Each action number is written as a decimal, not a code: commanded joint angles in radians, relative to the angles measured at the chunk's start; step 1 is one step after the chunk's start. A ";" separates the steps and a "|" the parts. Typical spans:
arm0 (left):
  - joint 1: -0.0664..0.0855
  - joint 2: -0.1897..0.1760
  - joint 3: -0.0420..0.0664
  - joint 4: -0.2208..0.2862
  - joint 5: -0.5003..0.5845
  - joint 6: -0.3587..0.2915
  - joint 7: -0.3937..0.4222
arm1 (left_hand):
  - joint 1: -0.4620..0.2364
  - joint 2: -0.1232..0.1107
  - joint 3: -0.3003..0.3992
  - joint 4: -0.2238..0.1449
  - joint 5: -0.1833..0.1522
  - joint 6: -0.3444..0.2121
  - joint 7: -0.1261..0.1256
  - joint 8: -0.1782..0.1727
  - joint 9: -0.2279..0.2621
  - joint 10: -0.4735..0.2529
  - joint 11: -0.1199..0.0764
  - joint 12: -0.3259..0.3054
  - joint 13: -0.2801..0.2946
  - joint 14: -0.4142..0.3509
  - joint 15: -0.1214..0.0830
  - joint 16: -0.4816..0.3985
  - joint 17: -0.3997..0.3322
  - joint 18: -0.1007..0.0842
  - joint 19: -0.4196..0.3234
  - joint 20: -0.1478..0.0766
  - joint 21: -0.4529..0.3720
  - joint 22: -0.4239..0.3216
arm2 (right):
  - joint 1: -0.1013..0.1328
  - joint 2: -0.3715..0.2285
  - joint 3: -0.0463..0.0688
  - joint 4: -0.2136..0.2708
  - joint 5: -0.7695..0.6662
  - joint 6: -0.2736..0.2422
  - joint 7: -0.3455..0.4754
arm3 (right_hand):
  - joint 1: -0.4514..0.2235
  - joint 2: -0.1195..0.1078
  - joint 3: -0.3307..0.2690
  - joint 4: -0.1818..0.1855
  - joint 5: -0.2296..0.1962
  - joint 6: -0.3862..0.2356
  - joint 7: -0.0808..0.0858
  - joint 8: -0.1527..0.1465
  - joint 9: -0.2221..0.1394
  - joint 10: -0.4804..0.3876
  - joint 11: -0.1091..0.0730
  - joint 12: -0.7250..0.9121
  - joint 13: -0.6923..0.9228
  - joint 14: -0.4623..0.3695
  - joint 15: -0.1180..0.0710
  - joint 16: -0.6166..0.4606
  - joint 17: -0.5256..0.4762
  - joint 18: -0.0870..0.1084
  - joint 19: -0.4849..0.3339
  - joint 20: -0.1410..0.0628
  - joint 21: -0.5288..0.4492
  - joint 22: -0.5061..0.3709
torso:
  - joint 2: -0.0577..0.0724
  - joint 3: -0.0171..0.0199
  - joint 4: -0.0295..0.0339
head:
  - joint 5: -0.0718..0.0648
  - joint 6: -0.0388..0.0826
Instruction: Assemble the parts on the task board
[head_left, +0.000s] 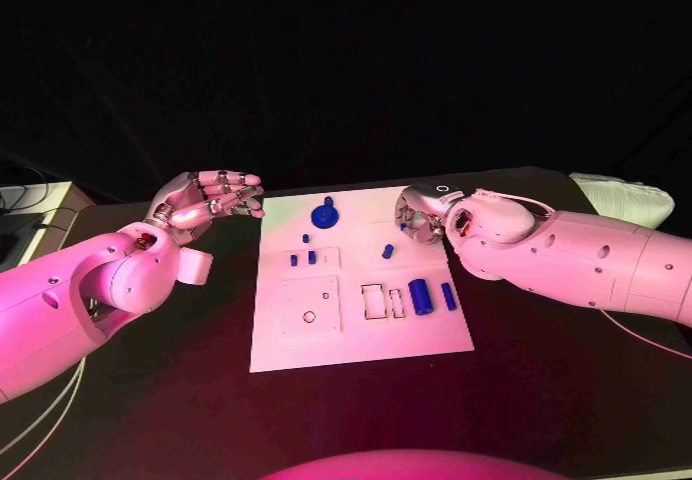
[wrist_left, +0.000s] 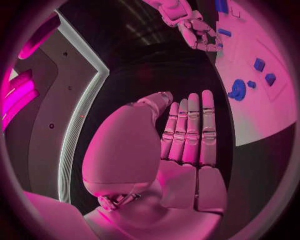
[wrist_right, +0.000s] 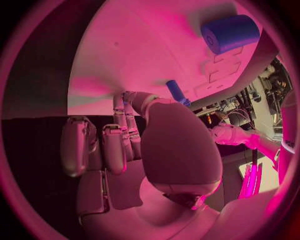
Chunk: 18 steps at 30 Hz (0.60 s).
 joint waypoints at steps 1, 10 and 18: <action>0.000 0.000 0.001 0.000 -0.006 0.005 0.008 | 0.011 0.001 -0.001 -0.007 0.004 -0.002 0.008 -0.005 -0.001 0.004 0.004 -0.006 -0.001 0.007 0.003 -0.007 0.002 0.000 0.003 0.000 0.004 0.002 | -0.006 0.000 -0.003 0.007 -0.025 -0.031 -0.029 | 0.007 0.016 0.021 -0.025 -0.001 0.006 0.001 0.005 0.013 0.015 -0.002 -0.011 0.000 0.053 -0.007 -0.003 0.038 0.011 0.024 -0.009 0.006 0.100 | -0.001 -0.0003 -0.0013 | 0.000 0.000; 0.000 0.002 0.001 -0.010 -0.007 0.005 0.006 | 0.011 0.001 -0.002 -0.010 0.004 -0.004 0.009 -0.007 -0.003 0.001 0.005 -0.014 -0.001 0.007 0.004 -0.012 0.005 -0.001 0.000 0.000 0.006 0.005 | -0.007 -0.014 -0.002 0.033 -0.030 -0.143 -0.042 | 0.000 0.016 0.049 -0.049 0.008 0.011 0.000 0.009 0.023 0.032 -0.004 -0.019 -0.003 0.054 -0.009 -0.003 0.037 0.008 0.029 -0.010 0.019 0.110 | -0.003 -0.0005 0.0006 | -0.001 0.003; 0.000 0.003 0.001 -0.021 -0.008 0.003 0.003 | 0.009 0.000 -0.006 -0.014 0.004 -0.008 0.011 -0.012 -0.005 -0.008 0.009 -0.027 -0.002 0.010 0.005 -0.019 0.009 -0.002 -0.003 0.000 0.010 0.009 | -0.007 -0.042 0.006 0.079 -0.017 -0.204 -0.033 | -0.007 0.015 0.058 -0.056 0.009 0.015 -0.001 0.011 0.028 0.040 -0.005 -0.023 -0.003 0.054 -0.010 -0.002 0.039 0.006 0.032 -0.011 0.029 0.116 | -0.004 -0.0007 -0.0019 | 0.003 0.007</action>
